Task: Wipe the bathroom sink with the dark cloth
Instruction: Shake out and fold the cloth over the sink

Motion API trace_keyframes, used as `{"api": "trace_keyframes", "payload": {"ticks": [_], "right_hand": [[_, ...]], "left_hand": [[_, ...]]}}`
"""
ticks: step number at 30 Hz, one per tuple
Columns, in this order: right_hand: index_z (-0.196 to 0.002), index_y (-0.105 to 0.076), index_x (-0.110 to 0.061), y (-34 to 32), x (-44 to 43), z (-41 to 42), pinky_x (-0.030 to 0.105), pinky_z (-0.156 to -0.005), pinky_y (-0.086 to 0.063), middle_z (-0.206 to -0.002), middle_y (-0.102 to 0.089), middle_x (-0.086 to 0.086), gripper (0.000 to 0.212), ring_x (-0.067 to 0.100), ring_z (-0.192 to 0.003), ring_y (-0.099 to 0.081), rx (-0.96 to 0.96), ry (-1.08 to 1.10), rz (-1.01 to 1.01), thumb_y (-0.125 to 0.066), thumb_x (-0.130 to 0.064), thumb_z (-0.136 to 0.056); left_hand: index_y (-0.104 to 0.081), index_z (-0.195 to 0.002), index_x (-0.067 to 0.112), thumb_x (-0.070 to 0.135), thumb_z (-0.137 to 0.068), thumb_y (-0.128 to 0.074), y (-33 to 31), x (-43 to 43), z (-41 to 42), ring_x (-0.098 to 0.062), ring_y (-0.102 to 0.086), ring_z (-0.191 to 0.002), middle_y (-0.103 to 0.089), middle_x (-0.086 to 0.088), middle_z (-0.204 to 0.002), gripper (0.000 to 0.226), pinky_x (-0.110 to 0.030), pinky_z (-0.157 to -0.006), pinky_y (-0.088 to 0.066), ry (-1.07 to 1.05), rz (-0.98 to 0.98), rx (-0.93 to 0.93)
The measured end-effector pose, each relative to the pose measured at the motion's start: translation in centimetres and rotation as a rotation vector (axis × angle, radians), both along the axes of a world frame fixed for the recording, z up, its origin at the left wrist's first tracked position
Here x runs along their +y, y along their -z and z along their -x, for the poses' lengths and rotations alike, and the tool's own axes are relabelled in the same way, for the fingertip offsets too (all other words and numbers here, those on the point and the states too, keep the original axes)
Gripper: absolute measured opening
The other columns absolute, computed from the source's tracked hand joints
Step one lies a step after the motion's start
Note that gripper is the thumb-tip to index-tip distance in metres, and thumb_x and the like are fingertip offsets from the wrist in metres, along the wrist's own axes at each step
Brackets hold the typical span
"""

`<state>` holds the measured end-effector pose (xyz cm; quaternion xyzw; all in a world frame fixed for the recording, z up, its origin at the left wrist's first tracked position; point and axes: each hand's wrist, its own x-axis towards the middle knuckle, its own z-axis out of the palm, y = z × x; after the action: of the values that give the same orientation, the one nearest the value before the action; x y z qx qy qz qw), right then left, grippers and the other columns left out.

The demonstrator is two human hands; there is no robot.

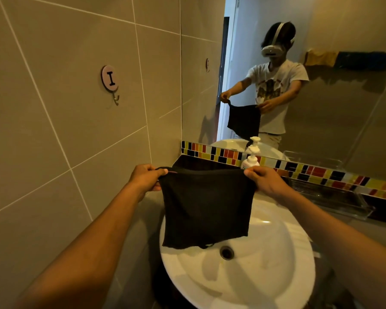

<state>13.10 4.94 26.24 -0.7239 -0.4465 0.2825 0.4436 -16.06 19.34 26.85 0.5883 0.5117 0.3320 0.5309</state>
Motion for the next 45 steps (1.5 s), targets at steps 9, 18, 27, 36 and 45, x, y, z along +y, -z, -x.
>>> {"api": "trace_keyframes", "payload": {"ticks": [9, 18, 27, 36, 45], "right_hand": [[-0.106, -0.069, -0.014, -2.9, 3.0, 5.2, 0.028, -0.081, -0.056, -0.111, -0.069, 0.008, 0.017, 0.017, -0.101, -0.067, 0.26, -0.112, -0.073, -0.06, -0.013, -0.091], [-0.116, -0.059, -0.013, -3.1, 3.4, 7.2, 0.02, -0.063, -0.055, -0.089, -0.067, 0.006, 0.034, 0.015, -0.085, -0.069, 0.129, -0.047, -0.298, -0.068, -0.007, -0.084], [-0.106, -0.07, -0.022, -2.5, 2.6, 7.3, 0.009, -0.065, -0.053, -0.092, -0.071, -0.014, 0.022, -0.005, -0.084, -0.069, 0.185, -0.117, -0.324, -0.056, -0.011, -0.094], [-0.108, -0.069, -0.014, -2.7, 3.1, 7.8, 0.012, -0.06, -0.054, -0.095, -0.07, -0.005, 0.02, 0.003, -0.082, -0.068, 0.07, -0.014, -0.38, -0.057, -0.011, -0.093], [-0.123, -0.063, -0.014, -1.9, 2.4, 8.0, 0.032, -0.092, -0.055, -0.117, -0.069, 0.003, 0.036, 0.014, -0.109, -0.064, 0.085, -0.091, -0.373, -0.065, -0.014, -0.088]], "left_hand": [[-0.061, -0.102, 0.006, 0.02, -0.092, -0.06, -1.6, -5.0, -6.9, -0.019, -0.073, -0.075, -0.07, -0.012, -0.092, 0.017, -0.023, -0.054, -0.058, 0.161, 0.054, -0.11], [-0.064, -0.09, 0.014, 0.018, -0.093, -0.059, -2.7, -5.9, -8.4, -0.015, -0.069, -0.065, -0.068, -0.008, -0.084, 0.007, -0.017, -0.049, -0.055, 0.123, -0.023, -0.19], [-0.065, -0.094, 0.014, 0.018, -0.094, -0.056, -3.0, -5.7, -8.4, -0.011, -0.069, -0.059, -0.069, -0.005, -0.082, 0.01, -0.016, -0.05, -0.054, 0.154, -0.113, -0.162], [-0.064, -0.082, 0.02, 0.017, -0.093, -0.058, -2.6, -5.9, -8.5, -0.008, -0.069, -0.052, -0.069, -0.003, -0.074, 0.013, -0.015, -0.049, -0.053, 0.135, -0.163, -0.209], [-0.066, -0.11, 0.011, 0.004, -0.098, -0.039, -1.8, -5.1, -7.8, -0.013, -0.074, -0.075, -0.072, -0.002, -0.089, 0.03, -0.021, -0.062, -0.059, 0.269, -0.08, -0.226]]}}
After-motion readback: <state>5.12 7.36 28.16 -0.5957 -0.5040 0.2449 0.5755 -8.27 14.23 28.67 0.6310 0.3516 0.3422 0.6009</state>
